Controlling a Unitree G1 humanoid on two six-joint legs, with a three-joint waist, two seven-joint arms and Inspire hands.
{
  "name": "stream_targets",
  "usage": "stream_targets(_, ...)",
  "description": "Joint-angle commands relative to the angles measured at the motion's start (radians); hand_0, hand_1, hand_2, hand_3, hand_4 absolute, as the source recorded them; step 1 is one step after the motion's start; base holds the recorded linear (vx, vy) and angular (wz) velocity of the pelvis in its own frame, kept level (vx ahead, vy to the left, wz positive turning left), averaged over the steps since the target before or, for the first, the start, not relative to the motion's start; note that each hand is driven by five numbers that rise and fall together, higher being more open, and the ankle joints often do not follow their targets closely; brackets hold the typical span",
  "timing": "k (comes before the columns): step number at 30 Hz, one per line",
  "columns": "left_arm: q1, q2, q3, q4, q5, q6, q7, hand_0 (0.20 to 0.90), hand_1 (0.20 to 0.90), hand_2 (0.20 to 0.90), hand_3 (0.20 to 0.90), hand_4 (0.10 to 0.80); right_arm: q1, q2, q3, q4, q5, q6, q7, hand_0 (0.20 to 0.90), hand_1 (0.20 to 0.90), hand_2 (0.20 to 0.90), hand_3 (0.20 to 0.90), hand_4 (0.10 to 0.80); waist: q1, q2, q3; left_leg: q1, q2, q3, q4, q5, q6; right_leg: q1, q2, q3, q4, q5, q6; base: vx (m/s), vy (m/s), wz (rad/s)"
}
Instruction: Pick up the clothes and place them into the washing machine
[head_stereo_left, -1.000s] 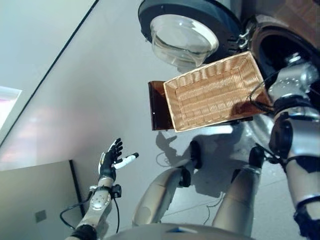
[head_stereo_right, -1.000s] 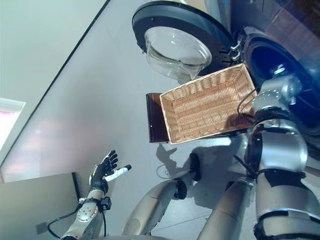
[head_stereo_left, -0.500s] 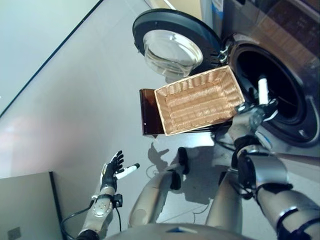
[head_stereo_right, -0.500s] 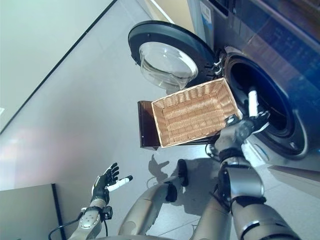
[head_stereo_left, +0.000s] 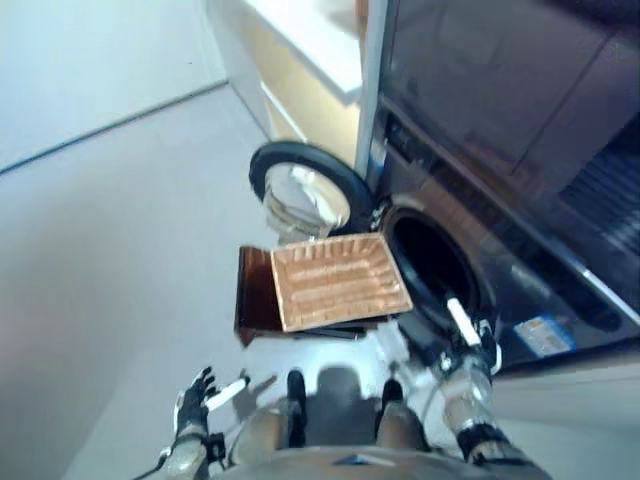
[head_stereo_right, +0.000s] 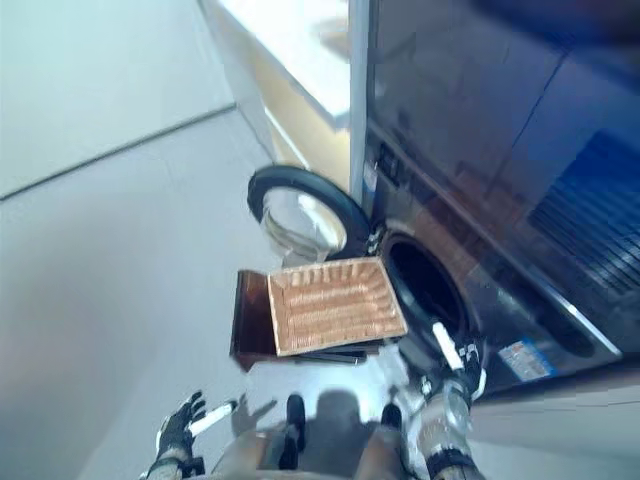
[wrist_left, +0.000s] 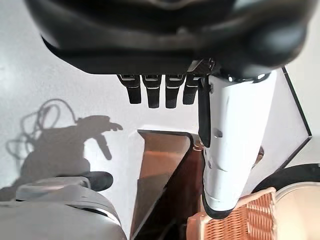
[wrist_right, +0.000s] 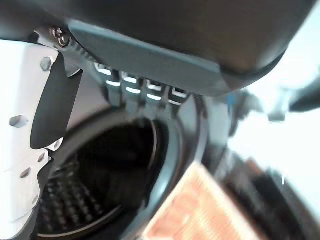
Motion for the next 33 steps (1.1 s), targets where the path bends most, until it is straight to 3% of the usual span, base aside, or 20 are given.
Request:
stream_targets(1, -0.025, 0.032, 0.023, 0.039, 0.073, -0.007, -0.026, 0.900, 0.900, 0.900, 0.900, 0.800, 0.035, -0.102, 0.061, -0.014, -0.335, 0.049, -0.025, 0.900, 0.900, 0.900, 0.900, 0.800, -0.005, -0.005, -0.073, 0.025, 0.018, -0.002, 0.015, -0.045, -0.073, 0.104, 0.031, -0.034, -0.094, -0.012, -0.037, 0.057, -0.137, -0.02)
stream_targets(4, -0.033, 0.034, 0.019, 0.067, 0.120, 0.020, -0.029, 0.900, 0.900, 0.900, 0.900, 0.800, 0.061, -0.105, 0.090, 0.035, -0.451, 0.090, -0.039, 0.900, 0.900, 0.900, 0.900, 0.800, -0.007, -0.015, -0.101, 0.061, 0.019, -0.004, -0.004, -0.043, -0.074, 0.150, 0.032, -0.039, -0.130, -0.003, -0.032, 0.023, -0.097, -0.04)
stream_targets(6, -0.032, 0.010, -0.009, 0.095, 0.215, 0.048, -0.028, 0.900, 0.900, 0.900, 0.900, 0.800, 0.087, -0.103, 0.170, 0.228, -0.700, 0.150, -0.065, 0.900, 0.900, 0.900, 0.900, 0.800, -0.002, -0.017, -0.150, 0.123, 0.011, 0.002, -0.065, -0.025, -0.078, 0.210, 0.021, -0.035, -0.202, 0.038, -0.014, 0.009, -0.094, -0.09)
stream_targets(10, -0.026, -0.009, -0.036, 0.122, 0.301, 0.075, -0.039, 0.900, 0.900, 0.900, 0.900, 0.800, 0.124, -0.082, 0.317, 0.363, -0.976, 0.214, -0.074, 0.900, 0.900, 0.900, 0.900, 0.800, 0.002, -0.018, -0.162, 0.195, 0.016, 0.005, -0.100, -0.020, -0.079, 0.279, 0.020, -0.030, -0.212, 0.023, -0.011, 0.022, -0.050, -0.02)
stream_targets(16, -0.027, -0.056, -0.039, 0.127, 0.291, 0.114, -0.115, 0.900, 0.900, 0.900, 0.900, 0.800, 0.128, -0.068, 0.307, 0.541, -1.039, 0.281, -0.021, 0.900, 0.900, 0.900, 0.900, 0.800, -0.017, -0.005, -0.181, 0.207, 0.022, -0.006, -0.094, -0.031, -0.078, 0.298, 0.025, -0.026, -0.222, 0.022, -0.014, -0.039, -0.051, 0.06)
stream_targets(33, -0.042, -0.086, -0.062, 0.131, 0.284, 0.159, -0.158, 0.900, 0.900, 0.900, 0.900, 0.800, 0.022, -0.082, 0.306, 0.525, -0.978, 0.290, -0.003, 0.900, 0.900, 0.900, 0.900, 0.800, -0.013, 0.008, -0.213, 0.241, 0.042, -0.016, -0.093, -0.040, -0.082, 0.345, 0.033, -0.035, -0.230, 0.003, -0.021, 0.012, -0.026, 0.09)
